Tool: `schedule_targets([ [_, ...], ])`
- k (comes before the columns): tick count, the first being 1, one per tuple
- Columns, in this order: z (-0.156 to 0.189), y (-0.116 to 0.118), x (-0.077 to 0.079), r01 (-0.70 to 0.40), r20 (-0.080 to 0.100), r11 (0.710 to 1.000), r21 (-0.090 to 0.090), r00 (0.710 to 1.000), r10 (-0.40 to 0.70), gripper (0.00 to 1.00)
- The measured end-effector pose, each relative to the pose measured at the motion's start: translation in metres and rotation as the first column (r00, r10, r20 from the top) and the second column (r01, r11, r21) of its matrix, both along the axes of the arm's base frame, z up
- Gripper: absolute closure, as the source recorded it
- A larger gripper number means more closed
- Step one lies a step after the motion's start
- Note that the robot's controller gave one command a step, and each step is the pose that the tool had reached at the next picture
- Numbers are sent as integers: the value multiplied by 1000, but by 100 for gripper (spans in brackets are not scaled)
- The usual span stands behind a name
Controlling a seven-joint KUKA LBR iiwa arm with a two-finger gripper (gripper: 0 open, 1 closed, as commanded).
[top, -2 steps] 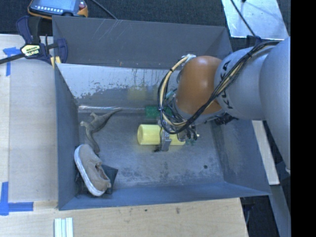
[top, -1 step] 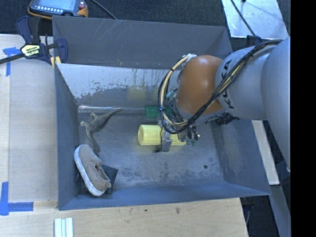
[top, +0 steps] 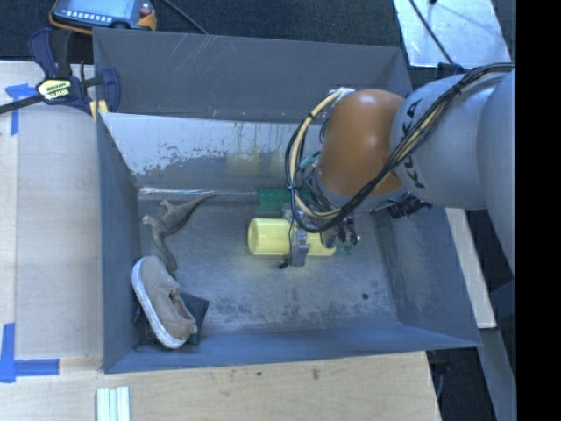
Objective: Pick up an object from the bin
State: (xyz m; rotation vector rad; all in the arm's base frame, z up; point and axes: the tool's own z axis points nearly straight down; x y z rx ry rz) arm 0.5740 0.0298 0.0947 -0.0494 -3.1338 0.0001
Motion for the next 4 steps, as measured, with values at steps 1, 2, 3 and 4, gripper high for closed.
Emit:
schedule_targets([
  [1,20,0,2,0,8,1000,0,1000,0,100],
  [2,34,0,3,0,13,1000,0,1000,0,100],
  [3,41,0,4,0,15,1000,0,1000,0,100],
  [4,46,0,3,0,11,1000,0,1000,0,100],
])
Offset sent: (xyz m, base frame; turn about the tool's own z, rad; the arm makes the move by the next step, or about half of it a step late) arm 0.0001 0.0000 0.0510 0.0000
